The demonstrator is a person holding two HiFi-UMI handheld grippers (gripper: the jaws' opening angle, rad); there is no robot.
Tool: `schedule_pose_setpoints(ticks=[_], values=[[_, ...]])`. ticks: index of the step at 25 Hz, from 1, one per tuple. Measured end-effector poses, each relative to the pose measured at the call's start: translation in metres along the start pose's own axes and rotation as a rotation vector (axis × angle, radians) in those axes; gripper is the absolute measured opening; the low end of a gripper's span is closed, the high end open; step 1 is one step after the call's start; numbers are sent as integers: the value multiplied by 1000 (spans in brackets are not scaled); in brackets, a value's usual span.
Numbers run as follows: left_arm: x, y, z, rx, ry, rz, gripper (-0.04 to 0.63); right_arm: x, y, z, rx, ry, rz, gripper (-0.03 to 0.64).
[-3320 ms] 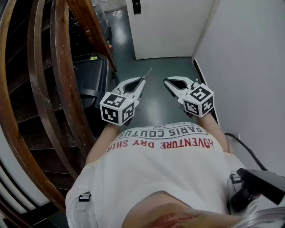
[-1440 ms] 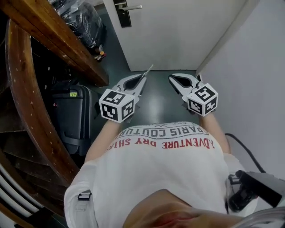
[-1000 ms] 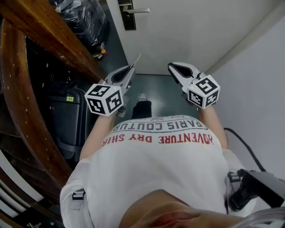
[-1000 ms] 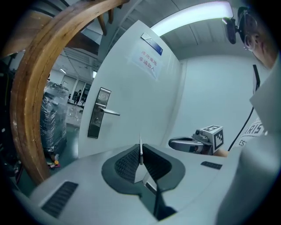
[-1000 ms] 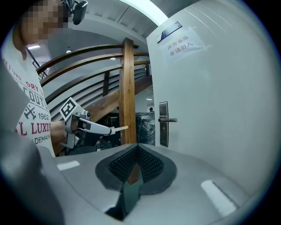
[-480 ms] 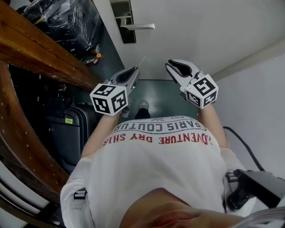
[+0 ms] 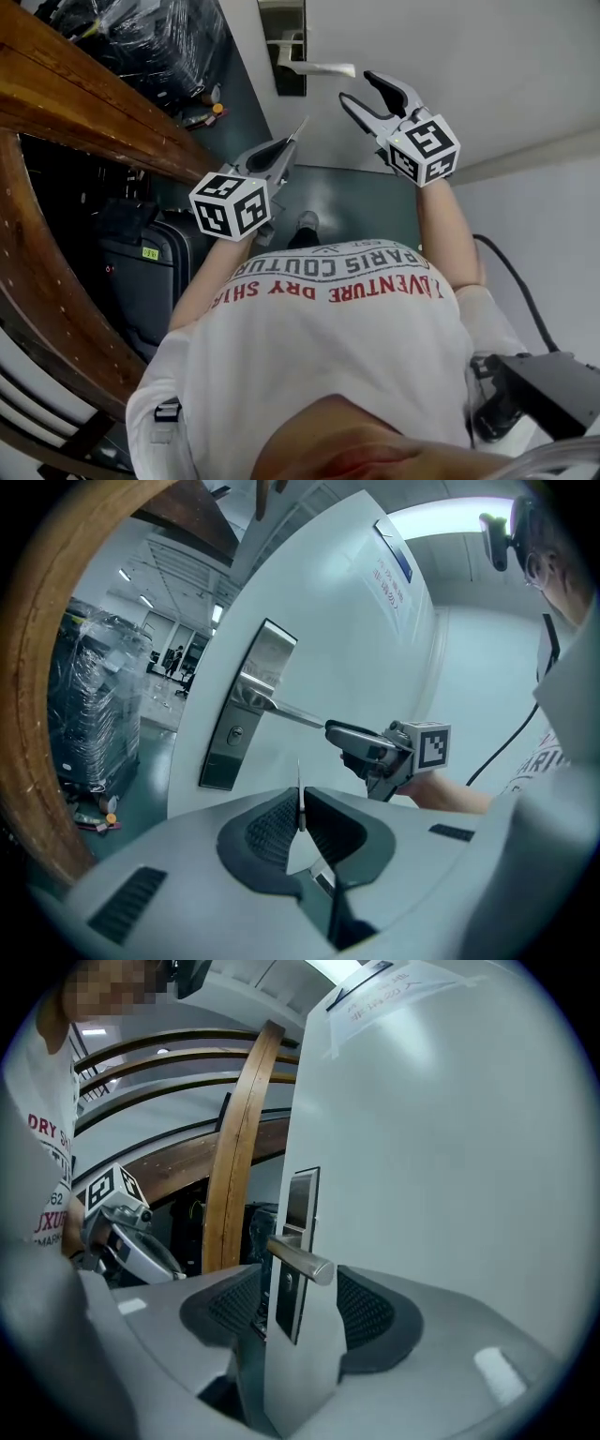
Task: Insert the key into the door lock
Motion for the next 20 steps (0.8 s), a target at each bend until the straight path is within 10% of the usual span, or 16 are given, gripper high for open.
schedule_pose_setpoints(ticks=[20], values=[[24,47,12,-302,-132,-4,23,33,-14,9,-51,17,-12,184]])
Point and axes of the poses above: the fingertips, and each gripper's own axes: x forward along the fingers, y to its left, z out of its top, the point moved 5 cm from there along -x, backward along the fingers, and after that the axes turned 4 degrees about y, right-handed, at the moved point
